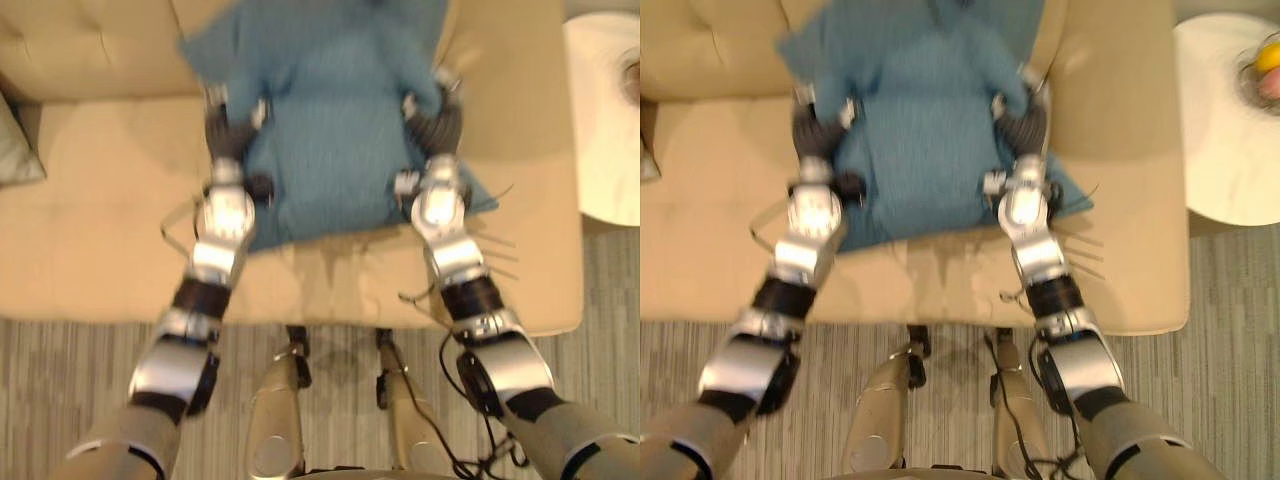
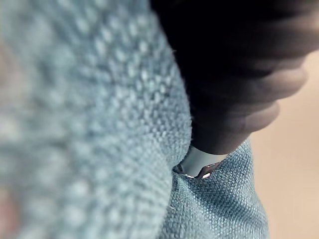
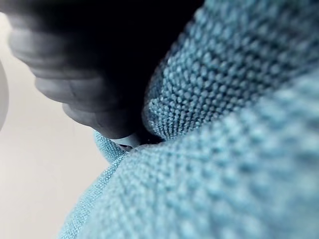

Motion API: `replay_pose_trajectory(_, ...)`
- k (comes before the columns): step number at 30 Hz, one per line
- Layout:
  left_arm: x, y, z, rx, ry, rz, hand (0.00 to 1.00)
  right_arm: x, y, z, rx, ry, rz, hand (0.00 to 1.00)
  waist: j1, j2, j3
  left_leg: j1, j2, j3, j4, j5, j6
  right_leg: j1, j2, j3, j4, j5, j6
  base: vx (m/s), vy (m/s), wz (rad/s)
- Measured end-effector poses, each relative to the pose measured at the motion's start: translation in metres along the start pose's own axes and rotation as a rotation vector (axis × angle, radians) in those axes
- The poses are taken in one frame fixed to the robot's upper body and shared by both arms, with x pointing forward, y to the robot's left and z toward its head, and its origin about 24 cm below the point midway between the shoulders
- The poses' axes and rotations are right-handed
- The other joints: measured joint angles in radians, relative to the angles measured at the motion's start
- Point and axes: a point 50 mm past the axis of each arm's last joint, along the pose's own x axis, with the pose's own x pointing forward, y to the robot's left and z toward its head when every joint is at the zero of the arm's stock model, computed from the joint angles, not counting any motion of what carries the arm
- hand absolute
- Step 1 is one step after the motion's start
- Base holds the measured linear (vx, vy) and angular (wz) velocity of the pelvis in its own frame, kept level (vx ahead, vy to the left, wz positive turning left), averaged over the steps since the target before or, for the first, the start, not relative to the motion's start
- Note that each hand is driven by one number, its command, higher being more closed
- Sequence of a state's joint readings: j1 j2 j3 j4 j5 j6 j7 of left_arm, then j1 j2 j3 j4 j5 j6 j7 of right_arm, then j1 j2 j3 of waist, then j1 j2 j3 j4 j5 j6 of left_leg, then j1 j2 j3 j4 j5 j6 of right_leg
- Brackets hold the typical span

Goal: Pick up cushions and gather them together orderly.

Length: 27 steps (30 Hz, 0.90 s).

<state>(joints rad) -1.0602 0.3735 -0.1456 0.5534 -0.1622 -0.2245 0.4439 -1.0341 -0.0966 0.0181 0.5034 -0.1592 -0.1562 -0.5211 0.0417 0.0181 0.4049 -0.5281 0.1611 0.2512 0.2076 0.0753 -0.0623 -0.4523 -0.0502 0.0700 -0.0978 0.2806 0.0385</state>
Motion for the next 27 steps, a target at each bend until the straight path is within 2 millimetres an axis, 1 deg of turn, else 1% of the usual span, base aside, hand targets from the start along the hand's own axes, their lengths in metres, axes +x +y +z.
replay_pose_trajectory(1,0.003,0.000,0.002,0.002,-0.006,0.002,1.00,0.002,0.000,0.001,0.002,-0.001,-0.004,1.00,-0.001,0.000,0.000,-0.002,-0.001,-0.001,-0.003,0.004,0.000,-0.003,0.000,-0.001,0.000,0.001,0.000,-0.12,-0.073,0.21)
replay_pose_trajectory(2,0.027,-0.003,0.027,0.007,-0.062,0.024,1.00,0.020,0.004,0.013,0.023,-0.003,-0.039,1.00,-0.001,0.000,0.000,-0.027,-0.006,-0.008,-0.028,0.027,0.001,-0.034,-0.001,-0.011,0.000,0.009,0.000,-0.06,-0.040,0.18)
replay_pose_trajectory(3,0.043,-0.007,0.045,0.001,-0.094,0.035,1.00,0.034,0.005,0.023,0.049,-0.001,-0.071,1.00,-0.002,0.000,0.001,-0.050,-0.009,-0.015,-0.041,0.039,0.001,-0.058,-0.001,-0.017,0.000,0.013,-0.002,-0.07,-0.047,0.19)
replay_pose_trajectory(4,0.051,-0.009,0.057,-0.004,-0.113,0.040,0.00,0.041,0.006,0.031,0.065,-0.006,-0.090,1.00,-0.003,0.000,0.001,-0.062,-0.010,-0.018,-0.049,0.048,0.000,-0.072,-0.001,-0.019,0.000,0.017,-0.003,-0.04,-0.023,0.20)
replay_pose_trajectory(5,0.065,-0.012,0.081,-0.012,-0.160,0.053,0.00,0.055,0.004,0.048,0.112,-0.027,-0.127,0.00,-0.011,0.000,0.001,-0.089,-0.020,-0.029,-0.079,0.071,0.002,-0.105,-0.005,-0.029,-0.001,0.021,-0.002,-0.06,-0.012,0.24)
replay_pose_trajectory(6,0.074,-0.012,0.099,-0.019,-0.196,0.066,0.00,0.063,0.002,0.061,0.136,-0.048,-0.159,0.00,-0.022,0.000,0.002,-0.105,-0.026,-0.035,-0.114,0.095,0.006,-0.132,-0.007,-0.038,-0.001,0.025,-0.003,-0.05,-0.005,0.26)
replay_pose_trajectory(8,0.082,-0.011,0.120,-0.030,-0.236,0.079,0.00,0.072,-0.002,0.076,0.152,-0.082,-0.192,0.00,-0.031,-0.003,0.013,-0.112,-0.036,-0.041,-0.167,0.129,0.007,-0.158,-0.010,-0.046,-0.001,0.027,-0.003,-0.03,0.014,0.17)
replay_pose_trajectory(9,0.087,-0.011,0.130,-0.037,-0.248,0.088,0.00,0.080,-0.008,0.083,0.150,-0.095,-0.218,0.00,-0.030,-0.003,0.017,-0.116,-0.043,-0.041,-0.214,0.156,0.007,-0.182,-0.011,-0.049,-0.001,0.029,-0.002,-0.02,0.032,0.11)
replay_pose_trajectory(10,0.090,-0.010,0.137,-0.054,-0.254,0.100,0.00,0.086,-0.012,0.088,0.163,-0.092,-0.228,0.00,-0.031,-0.002,0.018,-0.126,-0.047,-0.043,-0.253,0.182,0.008,-0.206,-0.012,-0.055,-0.001,0.031,-0.001,-0.01,0.033,0.09)
replay_pose_trajectory(11,0.091,-0.009,0.140,-0.070,-0.253,0.108,0.00,0.088,-0.013,0.089,0.166,-0.088,-0.231,0.00,-0.032,-0.002,0.019,-0.129,-0.048,-0.045,-0.269,0.191,0.009,-0.216,-0.011,-0.058,-0.001,0.031,-0.001,0.01,0.059,0.10)
replay_pose_trajectory(12,0.092,-0.008,0.142,-0.109,-0.242,0.118,0.00,0.092,-0.016,0.090,0.188,-0.072,-0.228,0.00,-0.033,-0.002,0.035,-0.130,-0.049,-0.051,-0.293,0.204,0.009,-0.223,-0.010,-0.066,-0.001,0.031,-0.001,0.02,0.057,0.10)
replay_pose_trajectory(14,0.093,-0.005,0.134,-0.161,-0.195,0.142,0.00,0.094,-0.020,0.087,0.198,-0.052,-0.215,0.00,-0.030,-0.003,0.044,-0.144,-0.050,-0.056,-0.301,0.209,0.008,-0.238,-0.010,-0.073,-0.001,0.031,-0.001,0.03,0.066,0.08)
replay_pose_trajectory(15,0.094,-0.002,0.127,-0.199,-0.153,0.165,0.00,0.095,-0.021,0.086,0.203,-0.048,-0.198,0.00,-0.029,-0.002,0.060,-0.146,-0.050,-0.057,-0.301,0.209,0.008,-0.239,-0.011,-0.077,-0.001,0.031,-0.001,0.03,0.074,0.05)
replay_pose_trajectory(17,0.092,0.002,0.112,-0.248,-0.092,0.184,0.00,0.095,-0.018,0.082,0.207,-0.021,-0.155,0.00,-0.030,-0.002,0.067,-0.160,-0.050,-0.058,-0.301,0.209,0.008,-0.250,-0.012,-0.089,-0.001,0.031,-0.001,0.03,0.089,0.07)
replay_pose_trajectory(19,0.085,0.001,0.086,-0.283,-0.014,0.178,0.00,0.091,-0.013,0.069,0.194,0.036,-0.113,0.00,-0.029,-0.002,0.067,-0.173,-0.044,-0.058,-0.300,0.209,0.008,-0.261,-0.013,-0.096,-0.001,0.031,-0.001,0.03,0.089,0.05)
replay_pose_trajectory(20,0.082,-0.001,0.079,-0.283,0.007,0.172,0.00,0.090,-0.013,0.064,0.186,0.045,-0.106,0.00,-0.028,-0.002,0.067,-0.173,-0.044,-0.058,-0.300,0.209,0.008,-0.261,-0.013,-0.097,-0.001,0.031,-0.001,0.02,0.083,0.02)
replay_pose_trajectory(21,0.076,0.000,0.062,-0.280,0.049,0.165,0.00,0.086,-0.009,0.058,0.168,0.053,-0.074,0.00,-0.027,-0.002,0.067,-0.173,-0.043,-0.058,-0.300,0.209,0.008,-0.260,-0.013,-0.100,-0.001,0.031,-0.001,0.02,0.073,0.01)
replay_pose_trajectory(22,0.073,0.002,0.055,-0.278,0.068,0.165,0.00,0.085,-0.008,0.058,0.163,0.049,-0.062,0.00,-0.028,-0.002,0.067,-0.173,-0.043,-0.057,-0.300,0.209,0.007,-0.260,-0.013,-0.100,-0.001,0.031,-0.001,0.01,0.092,0.00)
replay_pose_trajectory(23,0.067,0.005,0.040,-0.275,0.106,0.167,0.00,0.083,-0.006,0.057,0.149,0.037,-0.035,0.00,-0.030,-0.002,0.067,-0.173,-0.042,-0.055,-0.298,0.208,0.007,-0.260,-0.012,-0.097,-0.001,0.031,0.000,0.01,0.089,-0.01)
replay_pose_trajectory(24,0.062,0.008,0.028,-0.264,0.135,0.171,0.00,0.080,-0.009,0.055,0.137,0.024,-0.025,0.00,-0.028,-0.002,0.067,-0.172,-0.041,-0.053,-0.295,0.208,0.007,-0.258,-0.011,-0.097,-0.001,0.031,-0.001,0.00,0.101,-0.01)
replay_pose_trajectory(25,0.059,0.010,0.022,-0.257,0.147,0.169,0.00,0.079,-0.011,0.052,0.127,0.023,-0.023,0.00,-0.027,-0.002,0.067,-0.169,-0.040,-0.052,-0.294,0.208,0.007,-0.255,-0.010,-0.096,-0.001,0.031,-0.001,-0.01,0.089,-0.01)
replay_pose_trajectory(27,0.049,0.018,0.003,-0.224,0.192,0.176,0.00,0.071,-0.017,0.033,0.100,0.053,0.002,0.00,-0.025,-0.002,0.067,-0.147,-0.036,-0.048,-0.294,0.208,0.007,-0.235,-0.006,-0.092,-0.001,0.030,-0.001,-0.03,0.065,-0.05)
